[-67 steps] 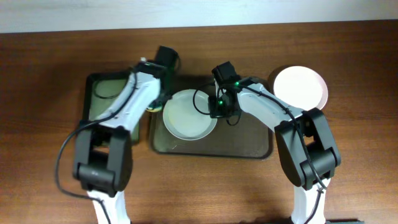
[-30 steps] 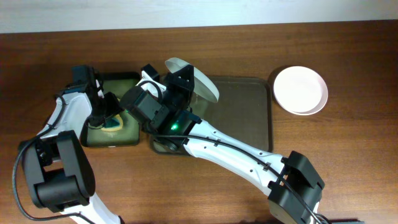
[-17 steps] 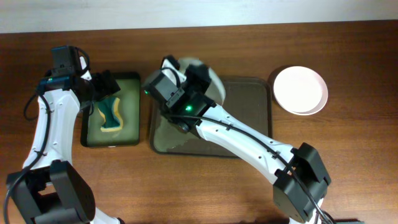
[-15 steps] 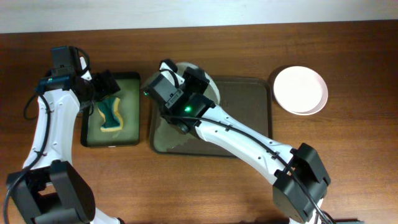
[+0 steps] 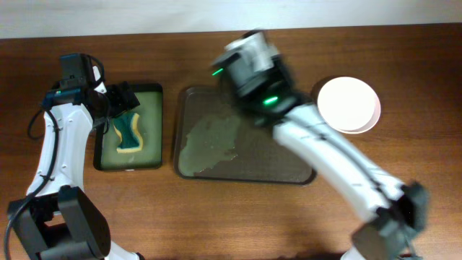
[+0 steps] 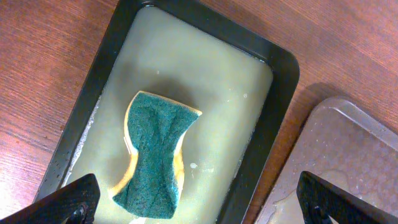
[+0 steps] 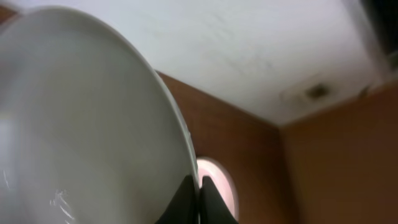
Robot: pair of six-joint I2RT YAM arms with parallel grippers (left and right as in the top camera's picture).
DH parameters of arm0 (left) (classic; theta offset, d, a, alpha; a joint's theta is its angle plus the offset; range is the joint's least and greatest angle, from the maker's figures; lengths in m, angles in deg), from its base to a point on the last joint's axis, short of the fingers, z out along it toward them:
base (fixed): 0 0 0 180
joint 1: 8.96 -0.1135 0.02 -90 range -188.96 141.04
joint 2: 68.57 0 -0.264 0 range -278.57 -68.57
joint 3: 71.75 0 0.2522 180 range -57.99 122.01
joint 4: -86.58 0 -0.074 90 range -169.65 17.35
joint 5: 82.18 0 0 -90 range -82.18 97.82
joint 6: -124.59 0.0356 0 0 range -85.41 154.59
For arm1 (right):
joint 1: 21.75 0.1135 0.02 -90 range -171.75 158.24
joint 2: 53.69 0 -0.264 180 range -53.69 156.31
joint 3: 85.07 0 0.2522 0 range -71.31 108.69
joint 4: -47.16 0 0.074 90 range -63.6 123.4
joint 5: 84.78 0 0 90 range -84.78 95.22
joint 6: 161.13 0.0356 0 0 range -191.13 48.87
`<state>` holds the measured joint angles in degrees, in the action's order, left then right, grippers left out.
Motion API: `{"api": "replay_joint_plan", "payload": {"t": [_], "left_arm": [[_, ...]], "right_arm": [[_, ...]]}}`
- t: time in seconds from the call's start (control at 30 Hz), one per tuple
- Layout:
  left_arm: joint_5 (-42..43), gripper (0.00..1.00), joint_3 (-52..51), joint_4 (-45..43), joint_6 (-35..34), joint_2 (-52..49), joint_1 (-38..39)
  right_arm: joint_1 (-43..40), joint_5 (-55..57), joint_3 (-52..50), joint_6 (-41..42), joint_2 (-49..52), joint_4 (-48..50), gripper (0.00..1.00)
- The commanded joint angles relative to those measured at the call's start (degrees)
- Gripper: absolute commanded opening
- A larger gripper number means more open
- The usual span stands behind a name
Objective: Clean dirty plates on tray and stack at the side
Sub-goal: 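Carry the pale green plate right and lower it onto the stack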
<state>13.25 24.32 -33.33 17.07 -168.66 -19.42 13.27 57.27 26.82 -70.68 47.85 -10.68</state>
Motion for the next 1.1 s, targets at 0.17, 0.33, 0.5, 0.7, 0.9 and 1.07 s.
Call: {"api": "replay_joint_plan", "payload": {"t": [0.17, 0.33, 0.5, 0.7, 0.9, 1.07], "left_arm": [[0.35, 0.99, 0.46, 0.07, 0.48, 0.37, 0.17], [0.35, 0.99, 0.46, 0.04, 0.50, 0.37, 0.17], [0.35, 0.99, 0.46, 0.04, 0.48, 0.37, 0.17], [0.35, 0.99, 0.46, 0.04, 0.50, 0.37, 0.17], [0.35, 0.99, 0.46, 0.04, 0.50, 0.37, 0.17], [0.35, 0.99, 0.46, 0.04, 0.50, 0.37, 0.17]], "right_arm": [[-48.70, -48.68, -3.02, 20.81, -0.83, -7.52, 0.04], [-59.98, -59.93, -12.22, 21.51, 4.98, -1.40, 0.04], [-58.25, -60.06, -20.96, 21.51, 5.03, 9.14, 0.06], [-57.37, -66.25, -21.79, 19.45, 4.44, 9.29, 0.64], [-55.39, -69.44, -22.14, 12.94, -8.39, -6.71, 0.53], [-42.03, -69.42, -28.20, 10.49, -24.83, -10.73, 0.63]]}}
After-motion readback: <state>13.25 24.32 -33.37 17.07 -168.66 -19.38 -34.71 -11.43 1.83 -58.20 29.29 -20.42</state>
